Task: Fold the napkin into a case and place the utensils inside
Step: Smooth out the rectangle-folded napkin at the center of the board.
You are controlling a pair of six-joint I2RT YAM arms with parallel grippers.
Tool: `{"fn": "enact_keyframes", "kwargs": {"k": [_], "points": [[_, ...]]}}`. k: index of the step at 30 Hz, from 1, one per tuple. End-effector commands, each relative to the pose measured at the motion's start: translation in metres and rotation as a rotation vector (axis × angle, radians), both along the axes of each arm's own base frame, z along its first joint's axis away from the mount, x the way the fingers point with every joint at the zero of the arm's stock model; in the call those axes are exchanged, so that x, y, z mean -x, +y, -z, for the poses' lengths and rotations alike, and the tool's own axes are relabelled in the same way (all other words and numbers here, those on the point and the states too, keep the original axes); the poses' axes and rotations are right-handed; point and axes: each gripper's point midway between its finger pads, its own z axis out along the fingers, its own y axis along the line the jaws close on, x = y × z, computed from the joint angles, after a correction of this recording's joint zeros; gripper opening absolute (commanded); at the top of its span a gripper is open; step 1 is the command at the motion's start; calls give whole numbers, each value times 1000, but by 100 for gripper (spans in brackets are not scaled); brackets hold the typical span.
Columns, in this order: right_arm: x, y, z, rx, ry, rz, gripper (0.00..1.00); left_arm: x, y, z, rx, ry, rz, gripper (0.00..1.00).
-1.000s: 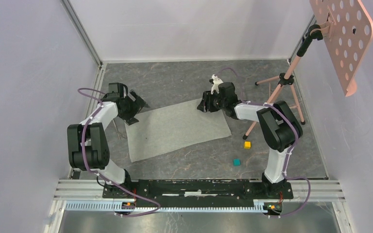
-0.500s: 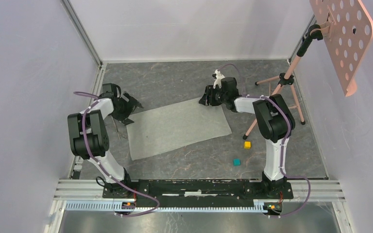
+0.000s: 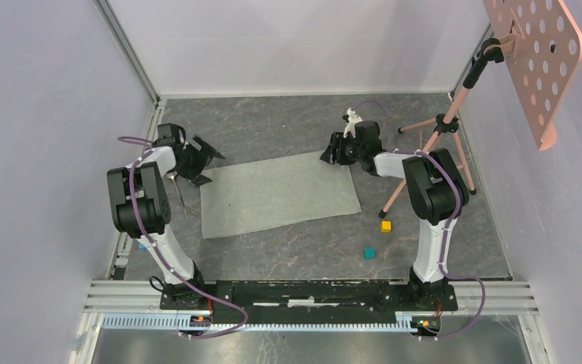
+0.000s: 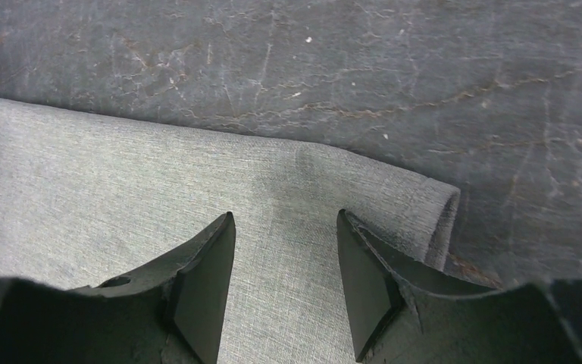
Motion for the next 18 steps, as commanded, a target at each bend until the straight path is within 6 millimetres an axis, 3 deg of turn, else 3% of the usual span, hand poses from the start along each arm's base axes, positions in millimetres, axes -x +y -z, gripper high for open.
{"fn": "enact_keyframes", "kwargs": {"k": [1, 3, 6, 14, 18], "points": [[3, -10, -18, -1, -4, 19, 59, -11, -5, -25, -23, -104, 87, 100], [3, 2, -34, -67, -28, -19, 59, -13, -7, -33, -14, -132, 92, 100], [-2, 10, -41, -110, -35, -31, 59, -16, -7, -25, 6, -101, 96, 100], [-20, 14, -20, -112, -4, -28, 59, -23, 7, -14, 16, -88, 53, 100], [-31, 3, -4, -89, 12, 8, 59, -19, 23, 8, -5, -27, 12, 100]]}}
